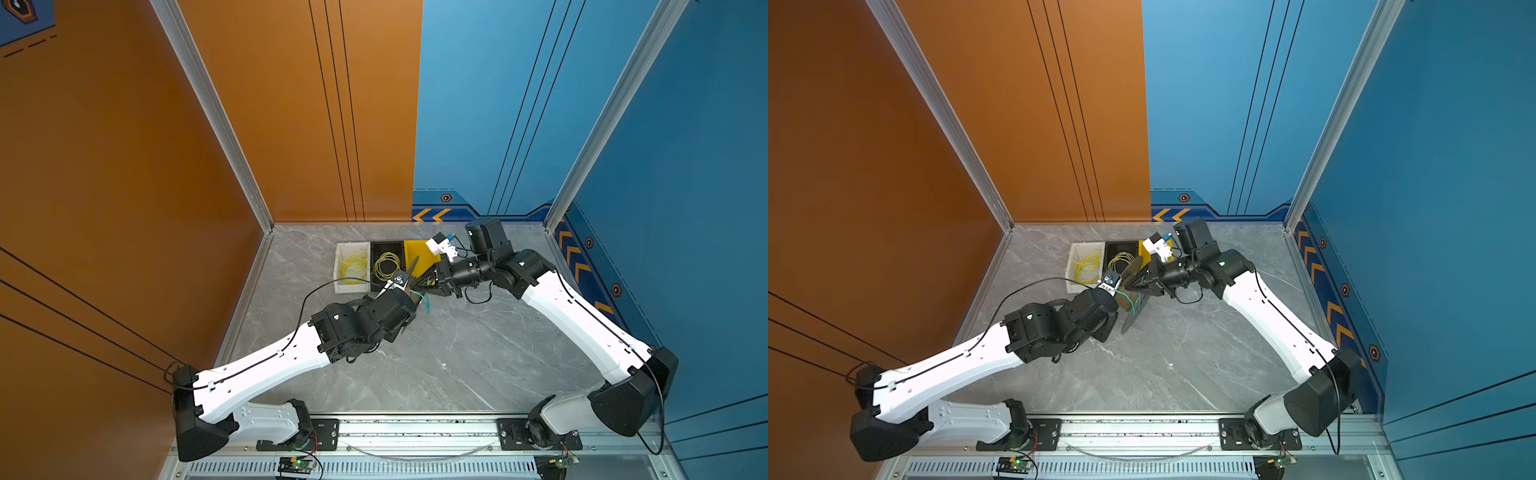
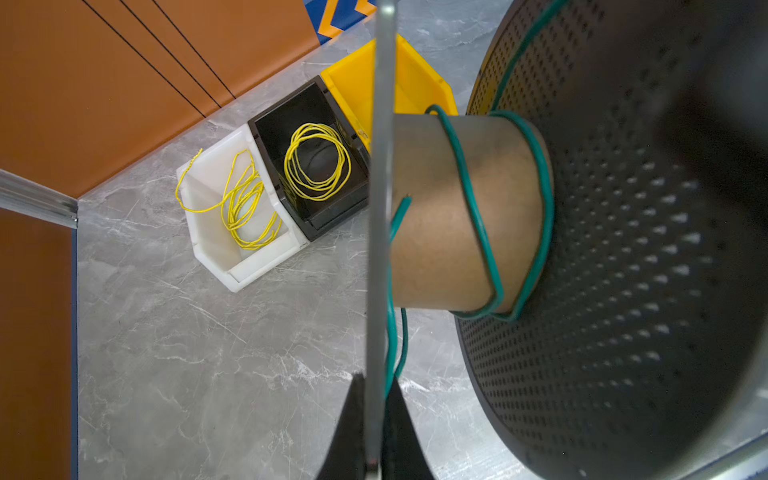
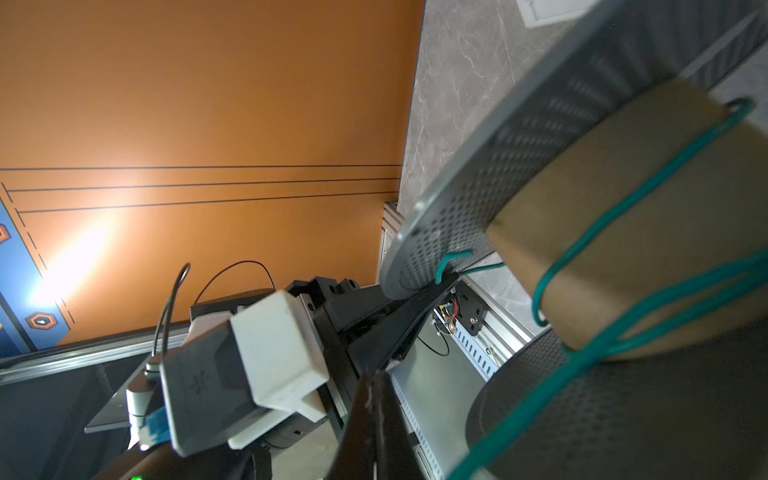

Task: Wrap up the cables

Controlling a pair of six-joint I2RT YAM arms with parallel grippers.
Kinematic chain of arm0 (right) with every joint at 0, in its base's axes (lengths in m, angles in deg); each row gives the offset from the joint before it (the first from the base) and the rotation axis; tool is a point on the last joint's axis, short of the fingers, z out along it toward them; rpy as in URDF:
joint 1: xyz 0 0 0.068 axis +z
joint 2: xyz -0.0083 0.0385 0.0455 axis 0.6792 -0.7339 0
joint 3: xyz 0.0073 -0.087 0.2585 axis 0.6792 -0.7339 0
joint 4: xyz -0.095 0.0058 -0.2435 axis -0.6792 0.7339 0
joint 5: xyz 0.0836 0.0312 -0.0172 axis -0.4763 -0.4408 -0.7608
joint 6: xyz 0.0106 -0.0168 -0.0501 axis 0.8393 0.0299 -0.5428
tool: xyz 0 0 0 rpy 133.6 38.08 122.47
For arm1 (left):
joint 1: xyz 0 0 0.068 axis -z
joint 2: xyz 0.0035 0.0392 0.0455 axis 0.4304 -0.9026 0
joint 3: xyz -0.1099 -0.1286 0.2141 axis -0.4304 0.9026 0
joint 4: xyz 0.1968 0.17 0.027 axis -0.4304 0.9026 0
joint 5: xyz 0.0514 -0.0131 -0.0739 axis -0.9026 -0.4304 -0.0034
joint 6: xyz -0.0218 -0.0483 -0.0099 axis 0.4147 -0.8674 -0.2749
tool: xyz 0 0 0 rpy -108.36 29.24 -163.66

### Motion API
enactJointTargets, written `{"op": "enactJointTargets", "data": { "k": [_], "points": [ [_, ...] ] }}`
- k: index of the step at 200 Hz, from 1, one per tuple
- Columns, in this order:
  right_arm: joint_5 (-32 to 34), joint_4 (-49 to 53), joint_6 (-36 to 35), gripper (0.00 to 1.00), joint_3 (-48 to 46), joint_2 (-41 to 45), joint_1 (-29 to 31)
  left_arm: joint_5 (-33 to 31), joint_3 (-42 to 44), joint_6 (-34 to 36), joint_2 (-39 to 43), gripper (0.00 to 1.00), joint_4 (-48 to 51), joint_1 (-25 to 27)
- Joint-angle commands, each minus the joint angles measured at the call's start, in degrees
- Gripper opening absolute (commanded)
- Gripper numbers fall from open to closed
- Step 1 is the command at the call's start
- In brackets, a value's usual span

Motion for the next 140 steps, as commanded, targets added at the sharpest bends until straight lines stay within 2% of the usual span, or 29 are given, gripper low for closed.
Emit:
{"op": "enactJointTargets", "data": {
  "k": [1,27,65,86,104,109,140],
  "points": [
    [0.0,-7.3,2.7,0.00,-1.1,2.0,3.6,-3.2,-2.2,-9.9,-2.4,0.00,3.0,-1.8],
    [0.7,-10.6,3.7,0.00,-6.5,3.9,5.2,-1.1,-2.0,-14.5,-3.6,0.00,2.6,-4.1],
    [1.7,-12.8,3.3,0.00,-15.8,7.7,4.8,6.1,4.2,-17.9,0.3,0.00,-2.6,-9.7],
    [1.6,-15.3,2.7,0.00,-20.6,9.0,5.0,8.0,6.7,-18.7,1.7,0.00,-3.9,-11.5],
    [2.2,-15.5,-0.3,0.00,-22.5,8.9,5.3,8.8,7.5,-19.4,1.3,0.00,-3.9,-12.1],
    [2.8,-15.3,-1.7,0.00,-22.7,8.9,7.3,9.0,7.9,-19.8,1.1,0.00,-4.0,-12.3],
    [6.4,-14.6,-10.2,0.00,-23.7,9.0,10.4,9.9,9.1,-22.9,0.2,0.00,-5.6,-12.6]
  ]
}}
